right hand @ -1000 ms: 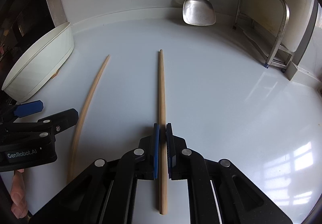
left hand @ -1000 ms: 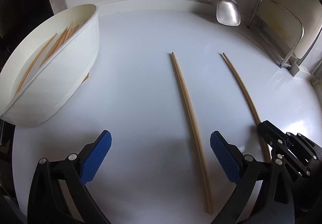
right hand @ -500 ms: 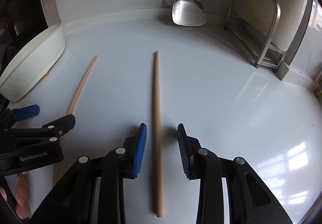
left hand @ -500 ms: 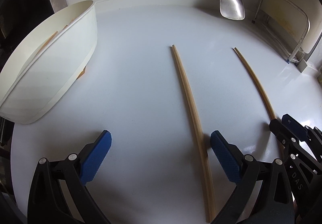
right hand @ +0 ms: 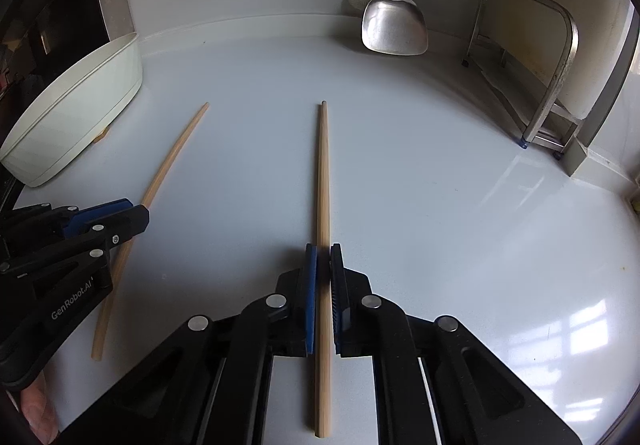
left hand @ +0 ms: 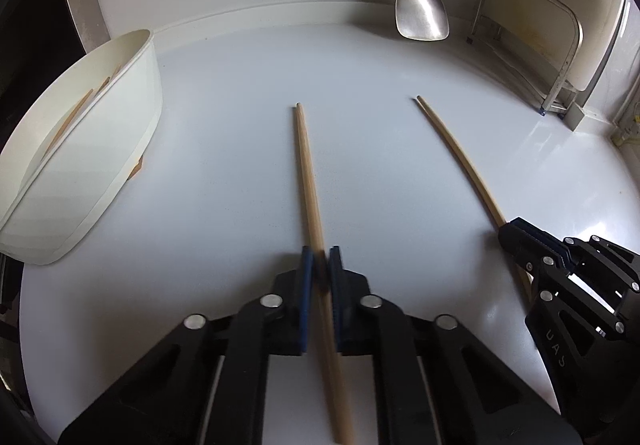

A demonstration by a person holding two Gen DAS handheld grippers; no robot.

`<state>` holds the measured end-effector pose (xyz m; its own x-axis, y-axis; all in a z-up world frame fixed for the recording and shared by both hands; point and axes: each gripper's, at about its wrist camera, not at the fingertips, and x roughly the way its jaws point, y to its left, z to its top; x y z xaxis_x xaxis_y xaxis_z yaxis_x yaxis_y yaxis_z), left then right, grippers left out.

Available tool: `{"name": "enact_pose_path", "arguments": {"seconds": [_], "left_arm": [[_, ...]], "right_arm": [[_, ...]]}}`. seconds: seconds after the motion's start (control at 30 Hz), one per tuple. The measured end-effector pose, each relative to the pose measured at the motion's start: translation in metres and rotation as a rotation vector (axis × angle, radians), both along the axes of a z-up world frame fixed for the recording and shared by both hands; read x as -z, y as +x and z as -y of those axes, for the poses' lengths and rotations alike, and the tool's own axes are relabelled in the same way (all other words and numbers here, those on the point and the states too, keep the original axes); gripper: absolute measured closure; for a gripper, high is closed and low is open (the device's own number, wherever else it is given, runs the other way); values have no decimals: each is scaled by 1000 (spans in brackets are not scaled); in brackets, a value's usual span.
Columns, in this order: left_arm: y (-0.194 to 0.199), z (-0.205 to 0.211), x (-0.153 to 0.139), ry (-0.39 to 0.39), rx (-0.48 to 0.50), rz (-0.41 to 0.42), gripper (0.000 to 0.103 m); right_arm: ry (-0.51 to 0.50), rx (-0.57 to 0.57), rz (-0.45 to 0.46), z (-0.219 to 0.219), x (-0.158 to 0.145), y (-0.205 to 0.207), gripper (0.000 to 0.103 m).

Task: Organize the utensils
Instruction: 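Carry the held chopsticks with both tools over the white basin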

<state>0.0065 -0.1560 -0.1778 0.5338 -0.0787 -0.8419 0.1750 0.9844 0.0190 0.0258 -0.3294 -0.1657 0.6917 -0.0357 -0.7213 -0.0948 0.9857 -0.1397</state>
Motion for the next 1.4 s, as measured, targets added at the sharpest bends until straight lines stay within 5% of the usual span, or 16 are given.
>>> {"name": "enact_pose_path", "arguments": {"seconds": [0.27,0.6,1.0,1.4], "left_arm": [[-3,-7,-9,-15,23,-42,96],[1,-35,-80,-31,51,18,96],[28,-140,-156,1,-43,112,96],[78,-244,-137,39,-110,46,96]], "right_arm": [[116,43,-26,8,-6,-3,97],[142,54,22,-18,-64,-18,97],[199,-60,84,-124,-129,8,97],[248,-181,0,-250,-111,72,97]]}}
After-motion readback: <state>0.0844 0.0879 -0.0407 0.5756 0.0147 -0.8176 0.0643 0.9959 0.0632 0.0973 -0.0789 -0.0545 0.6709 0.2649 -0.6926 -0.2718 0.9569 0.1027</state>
